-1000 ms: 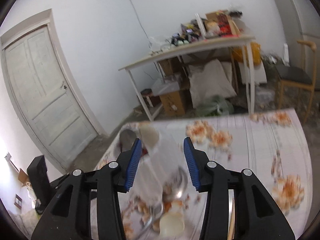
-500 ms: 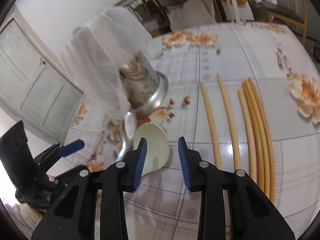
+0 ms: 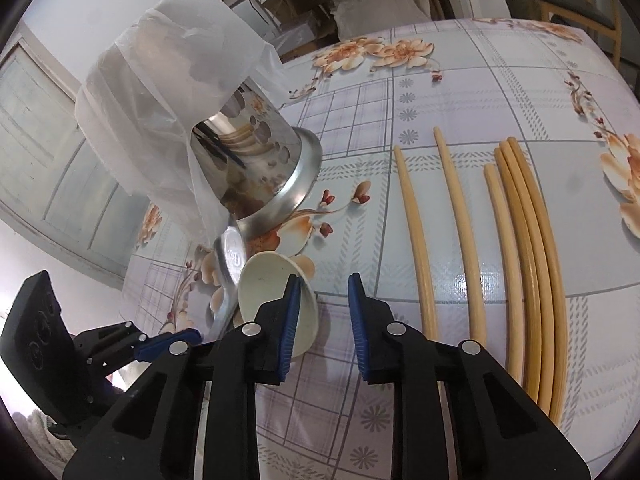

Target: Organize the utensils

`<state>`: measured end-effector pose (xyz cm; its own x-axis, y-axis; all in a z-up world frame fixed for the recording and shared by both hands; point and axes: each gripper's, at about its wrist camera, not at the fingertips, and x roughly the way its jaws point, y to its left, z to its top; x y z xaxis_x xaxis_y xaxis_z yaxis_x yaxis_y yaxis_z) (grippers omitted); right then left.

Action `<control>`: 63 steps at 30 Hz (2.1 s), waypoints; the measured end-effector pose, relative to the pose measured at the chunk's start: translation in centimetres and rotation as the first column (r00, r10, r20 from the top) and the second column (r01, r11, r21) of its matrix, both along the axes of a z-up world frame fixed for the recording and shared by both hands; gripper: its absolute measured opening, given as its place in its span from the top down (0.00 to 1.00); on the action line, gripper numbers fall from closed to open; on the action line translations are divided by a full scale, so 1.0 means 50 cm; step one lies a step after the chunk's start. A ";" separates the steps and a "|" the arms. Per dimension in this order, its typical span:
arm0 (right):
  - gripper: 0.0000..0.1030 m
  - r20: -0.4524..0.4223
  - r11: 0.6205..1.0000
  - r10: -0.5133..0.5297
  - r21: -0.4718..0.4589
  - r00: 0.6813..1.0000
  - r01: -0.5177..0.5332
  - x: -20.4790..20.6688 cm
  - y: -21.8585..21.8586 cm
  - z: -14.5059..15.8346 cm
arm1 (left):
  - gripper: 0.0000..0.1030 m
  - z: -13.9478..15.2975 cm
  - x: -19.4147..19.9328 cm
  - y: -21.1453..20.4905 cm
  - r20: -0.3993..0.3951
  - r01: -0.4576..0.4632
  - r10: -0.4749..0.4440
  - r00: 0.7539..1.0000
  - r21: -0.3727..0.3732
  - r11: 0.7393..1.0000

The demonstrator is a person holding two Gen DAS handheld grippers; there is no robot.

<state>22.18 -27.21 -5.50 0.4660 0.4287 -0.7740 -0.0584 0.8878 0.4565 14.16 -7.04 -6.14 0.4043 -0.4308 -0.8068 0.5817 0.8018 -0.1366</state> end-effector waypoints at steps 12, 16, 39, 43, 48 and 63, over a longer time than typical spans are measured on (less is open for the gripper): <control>0.98 0.034 0.998 0.032 -0.056 0.999 -0.030 -0.019 0.025 0.005 | 0.88 0.004 0.003 0.005 -0.003 -0.056 0.056 0.998 0.017 0.998; 0.98 0.040 0.993 0.055 -0.105 0.998 -0.050 -0.038 0.029 0.015 | 0.89 0.006 -0.009 0.027 -0.034 -0.082 0.083 0.996 0.009 0.997; 0.96 0.064 0.988 -0.003 -0.156 0.998 0.013 -0.148 0.027 0.019 | 0.28 0.052 -0.085 0.167 -0.038 -0.291 0.289 0.957 -0.124 0.949; 0.94 0.066 0.986 -0.007 -0.164 0.998 0.017 -0.148 0.031 0.018 | 0.20 0.058 -0.070 0.181 -0.047 -0.319 0.316 0.948 -0.163 0.934; 0.93 0.069 0.984 -0.004 -0.179 0.998 0.017 -0.150 0.035 0.019 | 0.15 0.062 -0.064 0.194 -0.061 -0.346 0.341 0.938 -0.217 0.913; 0.92 0.075 0.984 0.002 -0.176 0.997 0.011 -0.148 0.035 0.018 | 0.06 0.040 -0.044 0.193 -0.117 -0.329 0.311 0.943 -0.193 0.924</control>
